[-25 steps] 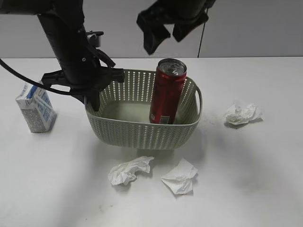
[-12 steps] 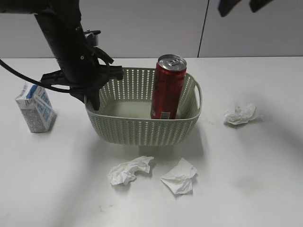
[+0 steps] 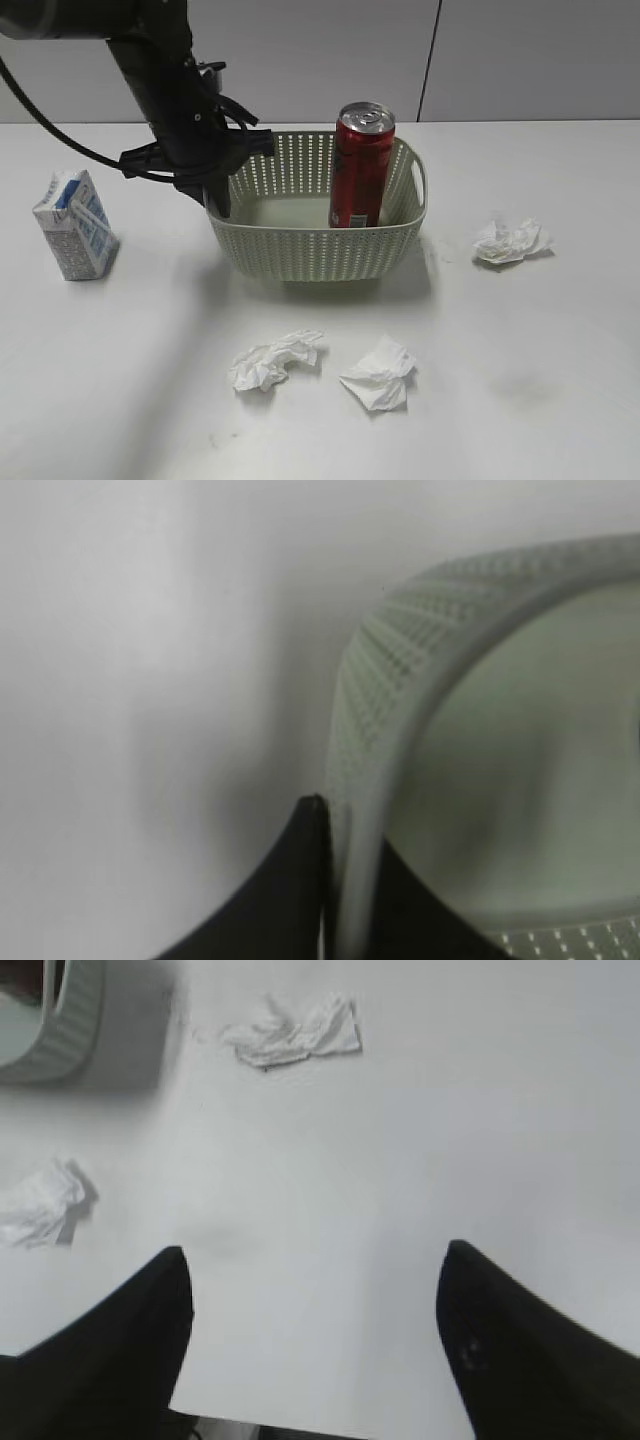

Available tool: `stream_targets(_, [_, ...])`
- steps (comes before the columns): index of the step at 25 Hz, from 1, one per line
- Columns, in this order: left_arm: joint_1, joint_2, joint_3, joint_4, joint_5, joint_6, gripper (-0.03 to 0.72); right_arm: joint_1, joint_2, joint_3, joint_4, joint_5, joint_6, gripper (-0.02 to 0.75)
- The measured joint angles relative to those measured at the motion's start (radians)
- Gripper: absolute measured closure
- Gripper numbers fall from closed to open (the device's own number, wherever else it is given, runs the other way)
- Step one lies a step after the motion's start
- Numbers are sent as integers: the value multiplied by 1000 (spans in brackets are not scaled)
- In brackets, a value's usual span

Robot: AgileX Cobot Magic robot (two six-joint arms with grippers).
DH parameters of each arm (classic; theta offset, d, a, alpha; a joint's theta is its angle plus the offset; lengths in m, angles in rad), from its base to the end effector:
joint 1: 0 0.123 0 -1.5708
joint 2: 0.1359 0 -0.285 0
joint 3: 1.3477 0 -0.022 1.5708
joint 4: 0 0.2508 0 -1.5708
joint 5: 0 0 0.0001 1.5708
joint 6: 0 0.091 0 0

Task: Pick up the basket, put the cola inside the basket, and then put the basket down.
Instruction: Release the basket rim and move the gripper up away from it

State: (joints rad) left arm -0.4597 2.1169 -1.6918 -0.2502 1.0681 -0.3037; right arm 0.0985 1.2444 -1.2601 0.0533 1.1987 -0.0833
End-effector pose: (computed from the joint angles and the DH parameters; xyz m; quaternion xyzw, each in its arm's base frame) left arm 0.3849 -0.2126 0.1944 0.0263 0.9898 -0.1361 0.0333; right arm 0.2332 0.0276 0.3696 -0.0846 0.9679 0.0282 0.2350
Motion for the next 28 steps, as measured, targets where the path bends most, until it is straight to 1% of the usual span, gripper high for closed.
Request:
stream_targets(4, [0, 66, -87, 21, 23, 5, 683, 0, -221, 157, 0, -13, -1, 150])
stream_targets(7, [0, 90, -105, 22, 3, 6, 683, 0, -382, 249, 0, -14, -1, 150])
stream_targets(12, [0, 106, -109, 21, -25, 19, 680, 0, -621, 332, 0, -14, 15, 152])
stream_targets(13, [0, 110, -109, 21, -27, 26, 671, 0, -661, 339, 0, -13, 26, 152])
stream_targets(15, [0, 112, -109, 16, -28, 32, 631, 0, -723, 350, 0, -11, 47, 152])
stream_targets(16, [0, 112, -110, 8, -36, 33, 603, 0, -752, 358, 0, -10, 54, 152])
stream_targets(17, [0, 112, -111, 1, -43, 34, 559, 0, -774, 369, 0, -10, 57, 152])
stream_targets(19, [0, 112, -115, -14, -59, 34, 439, 0, -824, 403, -1, -11, 61, 152])
stream_targets(22, [0, 111, -117, -28, -67, 34, 188, 0, -891, 493, -1, -14, 61, 152])
stream_targets(24, [0, 110, -117, -29, -63, 34, 73, 0, -938, 569, -2, -28, 59, 152])
stream_targets(26, [2, 109, -117, -30, -38, 34, 24, 0, -990, 633, -3, -62, 50, 152])
stream_targets(28, [9, 102, -117, -30, -10, 34, 6, 0, -1040, 689, -3, -118, 48, 152])
